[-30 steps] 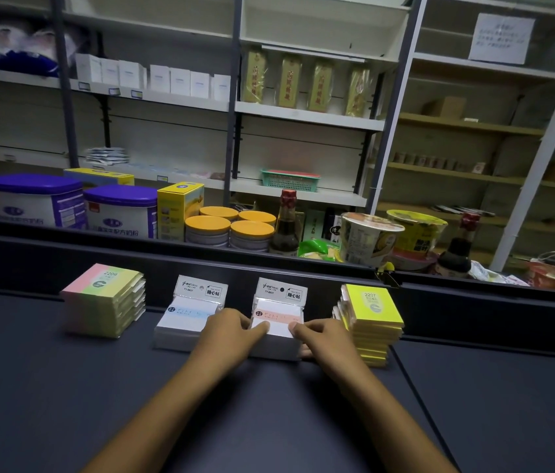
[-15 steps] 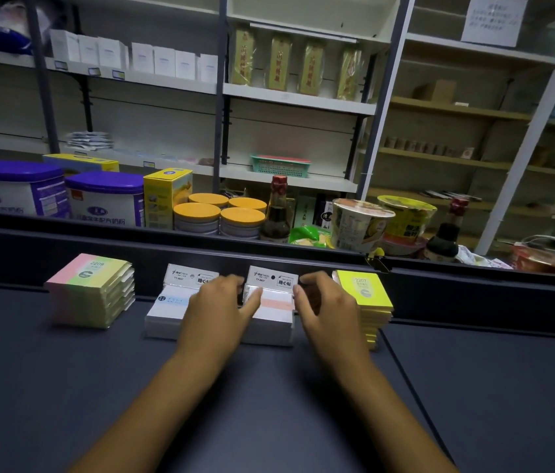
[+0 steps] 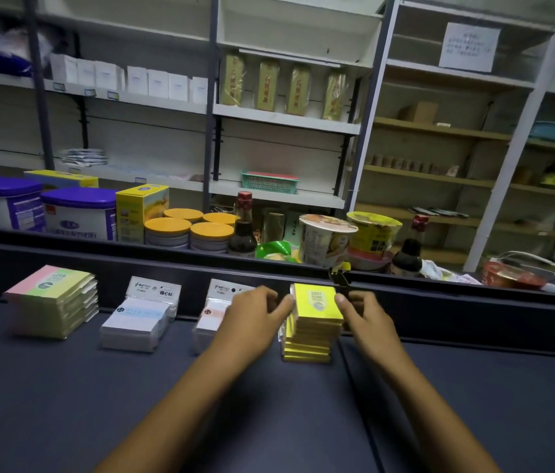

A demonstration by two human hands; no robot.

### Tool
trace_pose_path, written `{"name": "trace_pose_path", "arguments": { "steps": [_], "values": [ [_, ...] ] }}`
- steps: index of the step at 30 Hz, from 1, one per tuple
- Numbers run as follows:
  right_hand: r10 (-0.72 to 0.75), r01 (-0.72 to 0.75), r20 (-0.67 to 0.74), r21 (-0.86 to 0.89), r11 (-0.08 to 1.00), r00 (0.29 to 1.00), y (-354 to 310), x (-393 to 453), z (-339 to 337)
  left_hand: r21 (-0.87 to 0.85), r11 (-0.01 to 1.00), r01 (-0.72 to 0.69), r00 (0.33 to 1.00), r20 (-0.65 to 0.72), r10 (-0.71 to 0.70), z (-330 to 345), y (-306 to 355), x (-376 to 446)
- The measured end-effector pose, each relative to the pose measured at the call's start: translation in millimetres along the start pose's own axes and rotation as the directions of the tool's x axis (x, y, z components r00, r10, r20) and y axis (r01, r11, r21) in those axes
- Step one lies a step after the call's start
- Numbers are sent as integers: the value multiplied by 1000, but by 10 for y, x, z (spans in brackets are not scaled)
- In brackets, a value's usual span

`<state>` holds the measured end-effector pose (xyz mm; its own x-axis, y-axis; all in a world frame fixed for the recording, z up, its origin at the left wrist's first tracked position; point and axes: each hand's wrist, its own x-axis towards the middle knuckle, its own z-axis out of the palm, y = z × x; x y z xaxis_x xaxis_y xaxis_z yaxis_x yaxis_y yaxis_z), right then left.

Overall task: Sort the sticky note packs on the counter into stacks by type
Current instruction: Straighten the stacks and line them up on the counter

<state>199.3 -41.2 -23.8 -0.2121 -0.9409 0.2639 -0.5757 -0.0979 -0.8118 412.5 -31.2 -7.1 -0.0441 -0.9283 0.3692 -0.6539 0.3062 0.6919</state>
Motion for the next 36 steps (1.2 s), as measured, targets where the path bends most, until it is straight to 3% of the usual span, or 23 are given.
{"name": "trace_pose_path", "arguments": {
  "steps": [4,8,16,20,23,26,28,32,36],
  "values": [
    [139,-185,256,169,968,957,152,119,-9,161,972,173,978,91,-189,354,163,121],
    [110,-159,318,133,978,942,214,138,65,244,940,237,952,134,-275,527,109,162],
    [107,-202,321,280,939,941,185,98,166,96,945,312,939,122,-322,617,-17,161],
    [72,-195,308,389,901,949,205,55,162,-142,920,365,929,116,-351,596,-7,95],
    [-22,-135,310,475,870,950,232,42,139,-263,918,296,955,90,-282,541,31,85],
    [-163,18,318,414,910,934,298,35,103,-362,906,221,964,223,-146,544,-66,111],
    [-222,100,365,325,941,904,346,16,97,-315,932,177,952,294,-82,572,-150,84],
    [-233,156,422,210,965,876,385,-20,138,-227,963,147,946,318,-70,620,-249,50],
    [-224,143,432,212,967,874,405,7,167,-350,916,198,928,367,-61,640,-222,31]
  ]
}}
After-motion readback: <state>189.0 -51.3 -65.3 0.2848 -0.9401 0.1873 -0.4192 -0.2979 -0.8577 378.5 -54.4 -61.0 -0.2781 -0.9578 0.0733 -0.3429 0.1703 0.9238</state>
